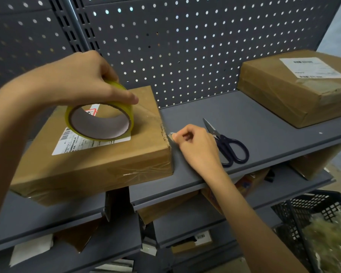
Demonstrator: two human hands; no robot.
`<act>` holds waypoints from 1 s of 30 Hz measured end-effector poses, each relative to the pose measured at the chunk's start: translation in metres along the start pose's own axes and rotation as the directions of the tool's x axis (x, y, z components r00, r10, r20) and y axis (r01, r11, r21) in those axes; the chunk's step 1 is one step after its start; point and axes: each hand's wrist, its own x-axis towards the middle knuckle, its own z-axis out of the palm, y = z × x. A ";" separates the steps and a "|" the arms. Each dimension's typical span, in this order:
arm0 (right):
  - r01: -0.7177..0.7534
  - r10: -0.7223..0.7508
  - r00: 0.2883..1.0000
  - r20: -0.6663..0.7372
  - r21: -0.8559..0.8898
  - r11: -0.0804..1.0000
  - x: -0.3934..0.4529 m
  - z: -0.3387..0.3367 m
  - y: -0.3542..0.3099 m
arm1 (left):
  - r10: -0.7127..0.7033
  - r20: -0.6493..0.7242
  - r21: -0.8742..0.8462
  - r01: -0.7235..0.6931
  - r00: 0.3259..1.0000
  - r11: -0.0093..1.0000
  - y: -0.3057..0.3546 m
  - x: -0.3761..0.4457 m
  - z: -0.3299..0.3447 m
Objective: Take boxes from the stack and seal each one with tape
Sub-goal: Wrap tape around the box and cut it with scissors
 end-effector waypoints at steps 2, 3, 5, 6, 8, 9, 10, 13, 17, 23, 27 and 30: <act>0.012 -0.010 0.999 0.043 -0.041 0.999 0.000 0.004 -0.003 | -0.005 -0.012 -0.017 0.004 1.000 1.000 0.000 0.000 0.001; 0.017 -0.014 0.998 0.060 -0.056 0.998 0.000 0.005 -0.003 | -0.007 -0.017 -0.026 0.006 1.000 1.000 -0.001 0.000 0.001; 0.025 -0.021 0.997 0.072 -0.059 0.998 0.001 0.006 -0.002 | -0.011 -0.021 -0.039 0.010 1.000 0.999 -0.001 -0.001 0.002; 0.023 -0.020 0.997 0.069 -0.049 0.999 0.002 0.005 -0.001 | -0.014 -0.021 -0.045 0.013 1.000 0.999 -0.001 -0.001 0.003; 0.050 -0.050 0.999 0.021 -0.020 0.999 0.002 0.005 0.002 | -0.019 -0.021 -0.060 0.017 1.000 0.998 0.001 -0.002 0.004; 0.089 -0.089 0.995 -0.035 -0.005 0.996 0.001 0.005 0.002 | -0.019 -0.020 -0.064 0.017 1.000 0.998 0.002 -0.003 0.004; 0.125 -0.123 0.988 -0.095 0.022 0.992 -0.002 0.005 0.000 | -0.014 -0.019 -0.064 0.013 1.000 0.998 0.003 -0.003 0.004; 0.110 -0.085 0.992 -0.091 0.320 0.941 -0.015 0.006 -0.013 | 0.003 -0.021 -0.049 -0.005 1.000 0.999 0.004 -0.002 0.006; -0.039 -0.059 0.973 0.222 0.414 0.909 -0.031 0.014 -0.026 | 0.002 -0.039 -0.048 -0.004 0.999 0.999 0.001 0.000 0.008; -0.100 -0.031 0.946 0.323 0.383 0.918 -0.028 0.011 -0.027 | -0.046 -0.035 -0.113 0.041 0.998 0.993 -0.005 0.001 0.009; -0.151 -0.010 0.937 0.348 0.432 0.889 -0.028 0.009 -0.029 | -0.052 -0.036 -0.119 0.047 0.998 0.992 -0.006 0.002 0.010; -0.155 -0.003 0.942 0.335 0.445 0.882 -0.029 0.011 -0.030 | -0.052 -0.033 -0.122 0.047 0.998 0.991 -0.006 0.003 0.010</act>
